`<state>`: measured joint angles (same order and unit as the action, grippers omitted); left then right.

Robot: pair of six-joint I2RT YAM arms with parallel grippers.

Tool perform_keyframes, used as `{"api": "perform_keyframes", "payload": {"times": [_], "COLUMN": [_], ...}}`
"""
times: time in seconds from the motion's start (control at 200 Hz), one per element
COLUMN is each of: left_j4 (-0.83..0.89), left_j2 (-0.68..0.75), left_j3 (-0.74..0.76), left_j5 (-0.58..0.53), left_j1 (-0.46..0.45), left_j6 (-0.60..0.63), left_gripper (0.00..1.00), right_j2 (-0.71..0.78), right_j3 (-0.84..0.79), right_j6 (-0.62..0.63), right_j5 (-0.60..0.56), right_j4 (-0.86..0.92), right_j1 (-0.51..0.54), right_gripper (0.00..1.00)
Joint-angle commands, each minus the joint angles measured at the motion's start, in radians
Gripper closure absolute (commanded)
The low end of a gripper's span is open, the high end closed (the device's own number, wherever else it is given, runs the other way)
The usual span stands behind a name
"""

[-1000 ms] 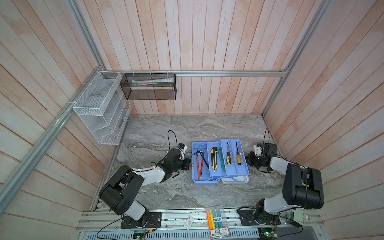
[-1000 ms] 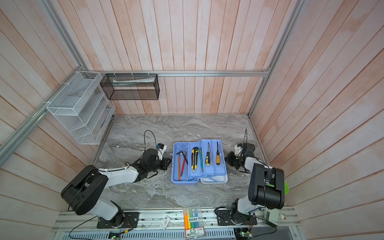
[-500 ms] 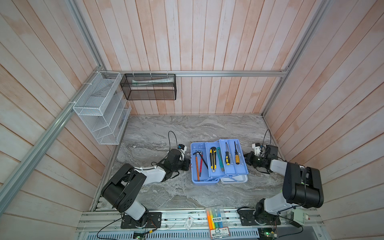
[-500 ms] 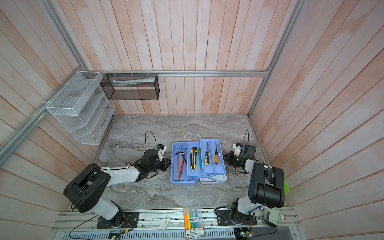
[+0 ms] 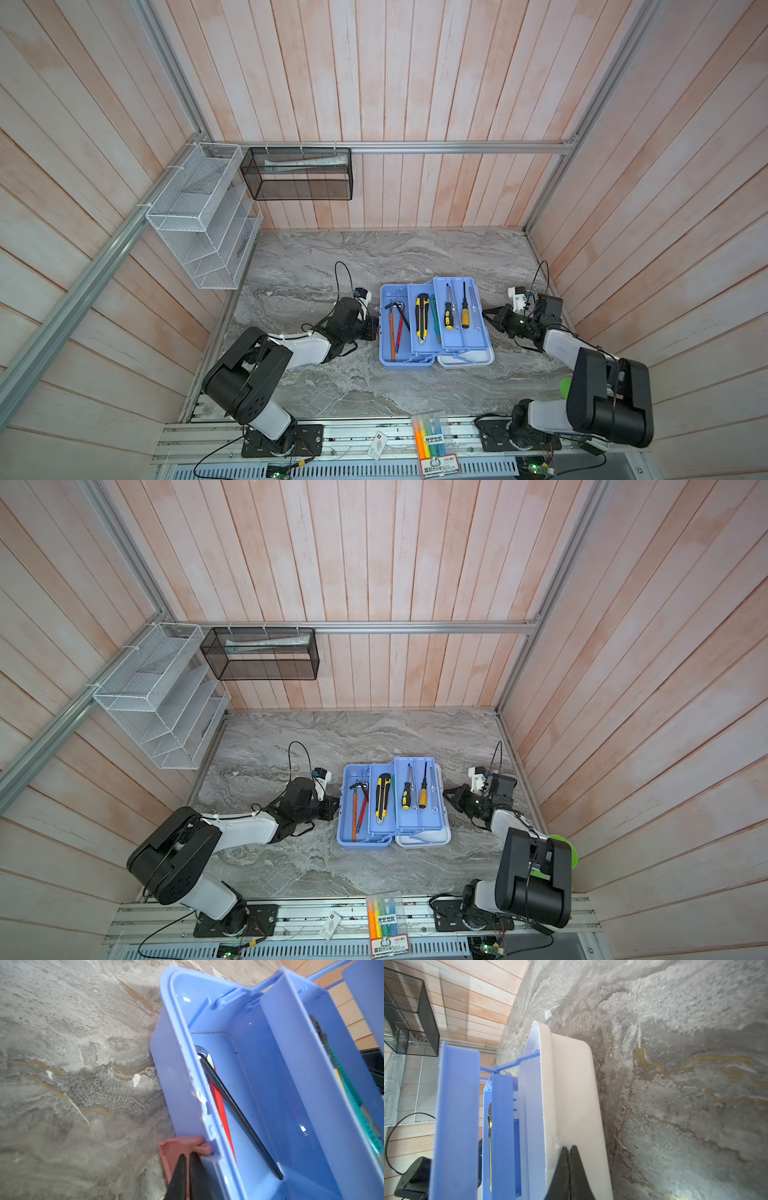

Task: Pack the tool kit
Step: 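Lift and swing the white lid up over the tray with the right gripper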

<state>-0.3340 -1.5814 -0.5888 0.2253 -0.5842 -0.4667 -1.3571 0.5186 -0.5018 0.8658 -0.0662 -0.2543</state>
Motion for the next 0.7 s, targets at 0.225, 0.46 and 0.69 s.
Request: {"api": "perform_keyframes", "payload": {"times": [0.225,0.46,0.69], "left_j4": [-0.064,-0.060,-0.062], "left_j2": [-0.008,-0.005,0.009], "left_j3": [-0.034,-0.030,-0.019], "left_j5": [0.066,0.059,0.051], "left_j1": [-0.021,-0.019,-0.016], "left_j6": [0.017,0.020,0.021], "left_gripper": [0.91,0.91,0.91], "right_j2": [0.131,0.219,0.252], "right_j3": [0.088,0.177,0.195], "right_j6": [-0.007,-0.019,-0.062], "right_j5": [0.123,0.048,-0.005], "right_j4": [0.172,0.290,0.292], "right_j1": [0.133,0.223,0.301], "right_gripper": [1.00,1.00,1.00]}}
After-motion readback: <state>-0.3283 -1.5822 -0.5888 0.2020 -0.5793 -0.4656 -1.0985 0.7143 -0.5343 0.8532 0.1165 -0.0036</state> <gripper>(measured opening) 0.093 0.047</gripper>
